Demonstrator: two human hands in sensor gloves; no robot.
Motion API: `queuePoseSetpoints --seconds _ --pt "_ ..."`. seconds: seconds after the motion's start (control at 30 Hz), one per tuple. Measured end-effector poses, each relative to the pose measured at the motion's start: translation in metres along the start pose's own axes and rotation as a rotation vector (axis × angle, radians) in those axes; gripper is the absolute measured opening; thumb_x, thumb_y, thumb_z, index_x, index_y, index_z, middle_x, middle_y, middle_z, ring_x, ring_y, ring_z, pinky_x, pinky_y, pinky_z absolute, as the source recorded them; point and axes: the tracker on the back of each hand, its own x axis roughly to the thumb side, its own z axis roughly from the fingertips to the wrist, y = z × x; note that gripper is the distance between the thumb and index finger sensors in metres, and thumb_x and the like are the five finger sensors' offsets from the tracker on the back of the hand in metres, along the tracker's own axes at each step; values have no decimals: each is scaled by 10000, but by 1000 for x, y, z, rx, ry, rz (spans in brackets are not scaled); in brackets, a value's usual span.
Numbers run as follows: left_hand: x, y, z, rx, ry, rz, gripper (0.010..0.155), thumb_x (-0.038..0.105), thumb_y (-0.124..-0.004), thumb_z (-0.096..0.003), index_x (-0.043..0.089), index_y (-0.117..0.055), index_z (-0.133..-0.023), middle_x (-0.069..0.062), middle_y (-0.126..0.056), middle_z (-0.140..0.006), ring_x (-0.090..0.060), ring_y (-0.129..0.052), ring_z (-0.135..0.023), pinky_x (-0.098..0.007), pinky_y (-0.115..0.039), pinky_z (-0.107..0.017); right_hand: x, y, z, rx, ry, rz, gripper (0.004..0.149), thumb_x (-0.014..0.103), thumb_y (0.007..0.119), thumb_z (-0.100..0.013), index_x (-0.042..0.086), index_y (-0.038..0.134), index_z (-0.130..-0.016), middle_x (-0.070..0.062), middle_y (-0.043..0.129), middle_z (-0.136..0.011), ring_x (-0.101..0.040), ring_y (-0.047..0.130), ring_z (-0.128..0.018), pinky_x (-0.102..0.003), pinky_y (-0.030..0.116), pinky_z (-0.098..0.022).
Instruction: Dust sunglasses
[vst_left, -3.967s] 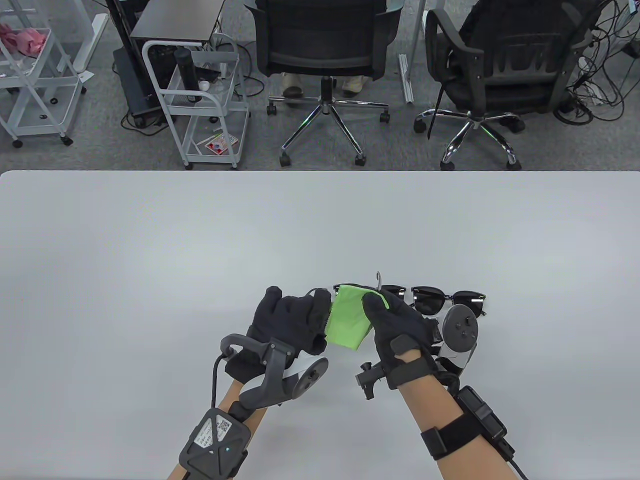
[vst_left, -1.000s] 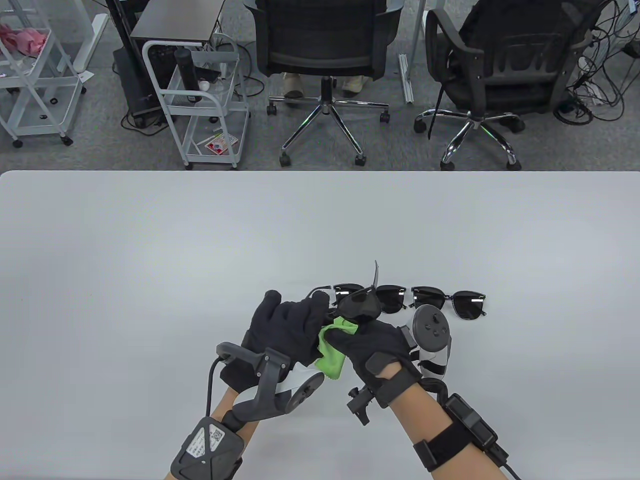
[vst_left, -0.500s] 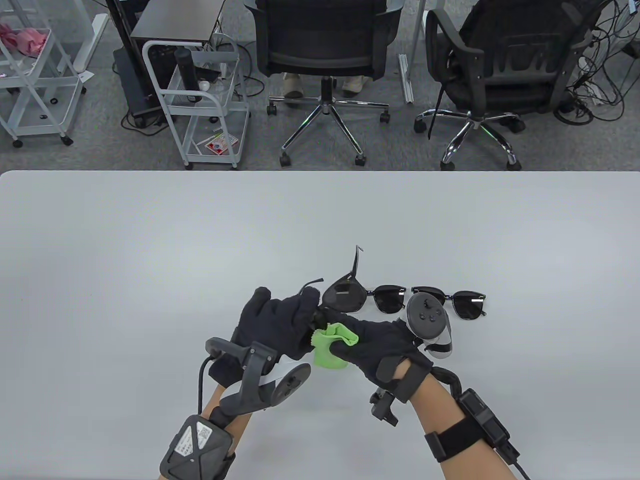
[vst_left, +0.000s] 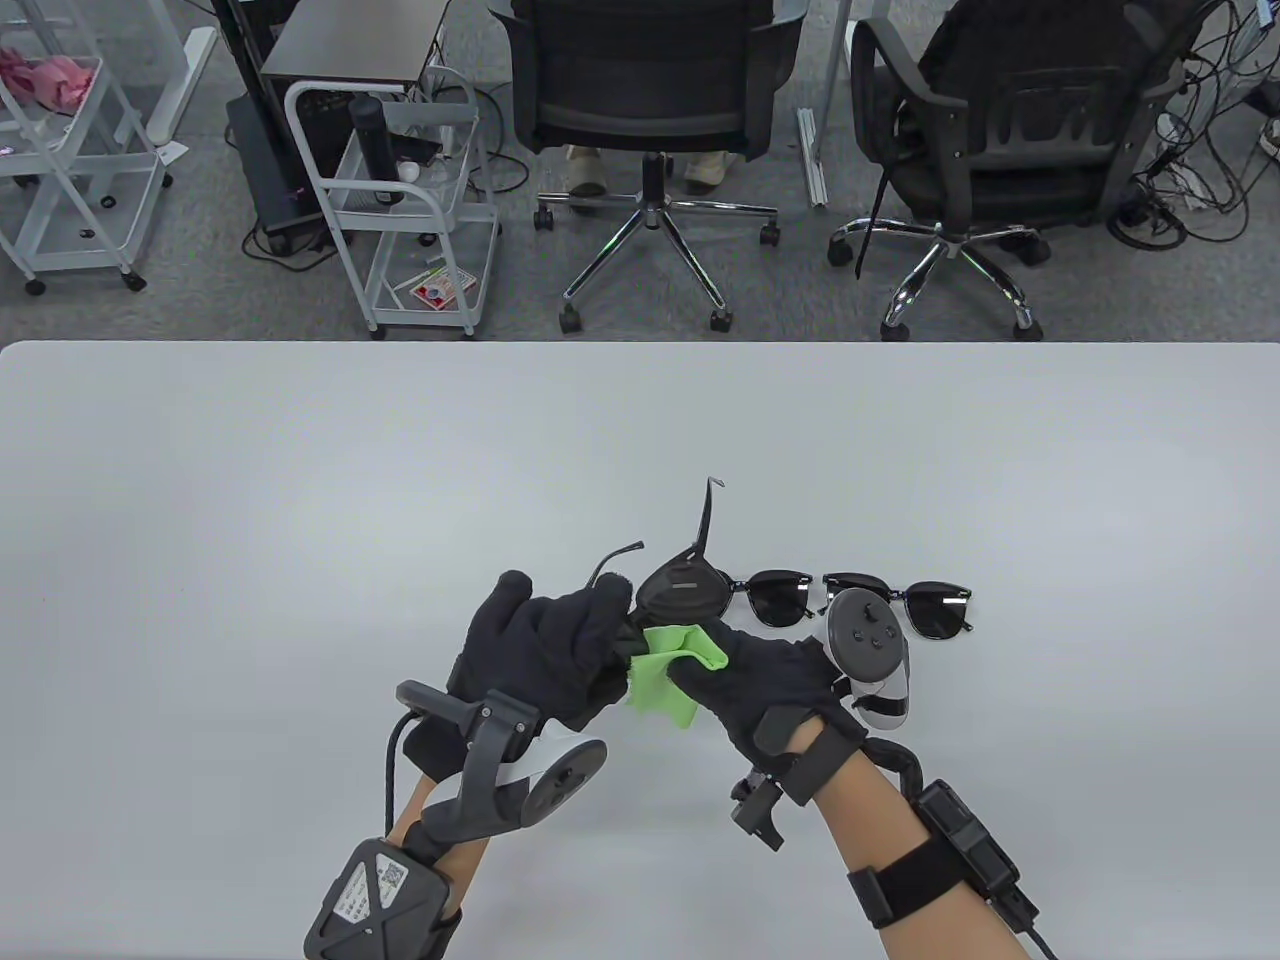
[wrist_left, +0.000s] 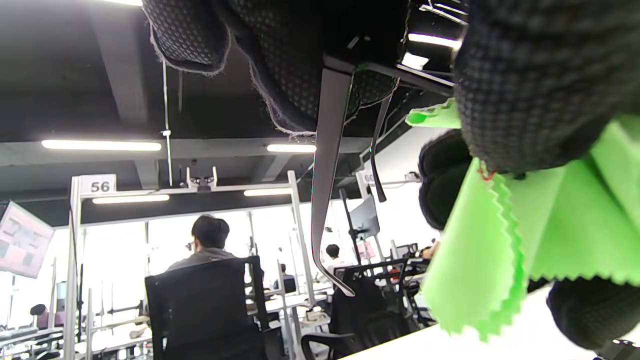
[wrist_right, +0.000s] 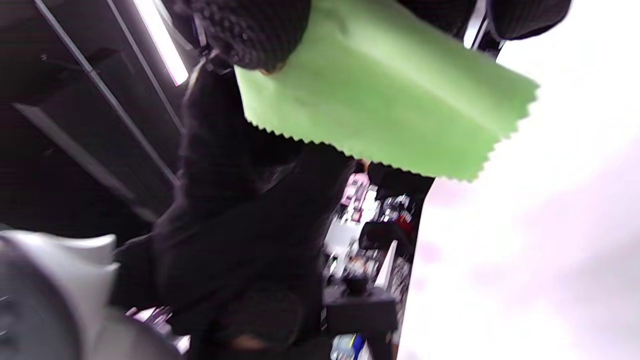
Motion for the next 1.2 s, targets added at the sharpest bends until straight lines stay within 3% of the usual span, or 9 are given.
queuePoseSetpoints --seconds 0.23,0.33,0.53,0.73,0.8,0.87,0.93,1.07,1.2 --pt "10 4 1 22 -18 -6 980 663 -964 -203 332 -574 -1039 187 -843 -891 -25 -997 -670 -451 -709 -748 7 19 -2 19 -2 111 716 362 726 -483 -51 472 -1010 -262 635 -1029 -479 792 -899 -687 612 -600" --pt "18 1 2 16 -39 20 982 664 -965 -202 319 -580 -1037 182 -848 -884 -25 -1002 -660 -449 -715 -744 7 25 -1 -95 10 92 663 354 762 -472 -12 587 -997 -221 738 -996 -444 869 -853 -664 652 -593" --pt "29 -2 -1 3 -58 29 987 667 -957 -193 297 -594 -1032 185 -863 -846 -16 -1007 -625 -443 -733 -732 14 21 5 -327 -12 303 467 421 929 -376 96 917 -711 -38 1048 -639 -272 1093 -499 -574 776 -541" --pt "27 -4 -3 -55 -60 84 965 658 -960 -181 307 -635 -1019 190 -892 -817 -10 -1026 -586 -438 -749 -725 9 15 2 -234 15 291 513 510 872 -390 91 948 -676 -43 1076 -597 -266 1113 -454 -583 776 -532" --pt "25 -4 -3 -66 -57 68 964 653 -965 -181 311 -634 -1019 187 -891 -824 -16 -1025 -595 -442 -745 -727 5 13 -1 -116 6 225 576 498 832 -418 53 891 -779 -95 1025 -718 -319 1075 -565 -617 738 -553" --pt "21 -5 -4 -93 -50 64 967 654 -966 -184 318 -623 -1023 189 -881 -842 -18 -1022 -615 -445 -741 -731 1 14 -3 52 34 120 607 353 850 -451 -12 736 -923 -183 876 -884 -410 966 -715 -660 674 -575" --pt "20 -8 -4 -118 -56 115 970 647 -977 -187 321 -617 -1026 187 -875 -848 -22 -1018 -618 -448 -734 -736 3 13 -3 -39 18 225 528 297 853 -440 5 795 -876 -148 941 -828 -367 1027 -657 -642 710 -566" --pt "26 -9 -4 -108 -75 62 986 643 -982 -178 321 -606 -1031 189 -864 -853 -19 -1017 -620 -446 -734 -736 3 15 0 -183 30 293 458 388 867 -416 76 908 -748 -67 1046 -683 -291 1104 -518 -596 764 -546" --pt "23 -10 -7 -166 -61 132 996 643 -992 -160 310 -627 -1025 179 -874 -844 -12 -1023 -581 -442 -742 -731 -2 15 2 -198 26 233 548 490 702 -466 55 955 -682 -89 1086 -598 -307 1123 -433 -591 781 -527"
